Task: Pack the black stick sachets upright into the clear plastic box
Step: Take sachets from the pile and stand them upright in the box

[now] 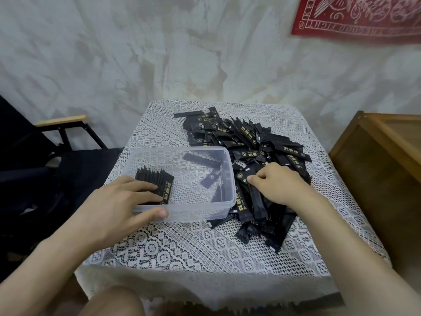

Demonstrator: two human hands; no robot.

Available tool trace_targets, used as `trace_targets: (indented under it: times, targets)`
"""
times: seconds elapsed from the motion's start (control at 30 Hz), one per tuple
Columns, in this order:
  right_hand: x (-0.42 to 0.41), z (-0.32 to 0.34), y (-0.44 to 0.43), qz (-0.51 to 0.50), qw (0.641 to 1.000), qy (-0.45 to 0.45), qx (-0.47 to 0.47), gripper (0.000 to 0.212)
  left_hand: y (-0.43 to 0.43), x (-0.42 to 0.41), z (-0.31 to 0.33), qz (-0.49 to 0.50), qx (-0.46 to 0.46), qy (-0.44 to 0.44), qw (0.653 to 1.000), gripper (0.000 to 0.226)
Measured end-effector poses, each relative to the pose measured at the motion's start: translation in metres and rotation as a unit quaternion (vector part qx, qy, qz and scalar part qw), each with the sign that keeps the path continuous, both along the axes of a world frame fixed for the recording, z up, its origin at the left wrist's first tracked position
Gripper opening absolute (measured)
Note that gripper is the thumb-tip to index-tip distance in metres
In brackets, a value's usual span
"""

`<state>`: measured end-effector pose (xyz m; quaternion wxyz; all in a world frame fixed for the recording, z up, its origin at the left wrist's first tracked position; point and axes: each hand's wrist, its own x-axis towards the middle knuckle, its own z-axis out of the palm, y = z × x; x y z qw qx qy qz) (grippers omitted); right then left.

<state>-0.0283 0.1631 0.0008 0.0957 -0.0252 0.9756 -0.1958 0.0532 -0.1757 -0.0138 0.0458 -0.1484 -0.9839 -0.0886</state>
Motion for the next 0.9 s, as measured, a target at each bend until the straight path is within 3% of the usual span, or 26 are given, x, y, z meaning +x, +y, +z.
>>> trace_targets:
  times: [0.23,0.4,0.57,0.9]
  targets:
    - [-0.004,-0.005,-0.012,0.008,1.0,0.016,0.024,0.064,0.0,0.0,-0.001,-0.001,0.004,0.005,1.0,0.078]
    - [-0.013,-0.006,-0.007,0.029,0.995,-0.071,-0.057,0.048,-0.001,-0.001,-0.002,-0.002,0.004,0.006,1.0,0.078]
    - [-0.012,0.003,0.002,0.003,0.991,-0.087,-0.107,0.04,-0.001,0.0,-0.001,-0.004,0.007,0.01,1.0,0.078]
    - [-0.002,0.001,0.0,0.046,0.994,-0.087,-0.054,0.032,-0.001,0.0,-0.001,-0.005,0.006,0.017,1.0,0.077]
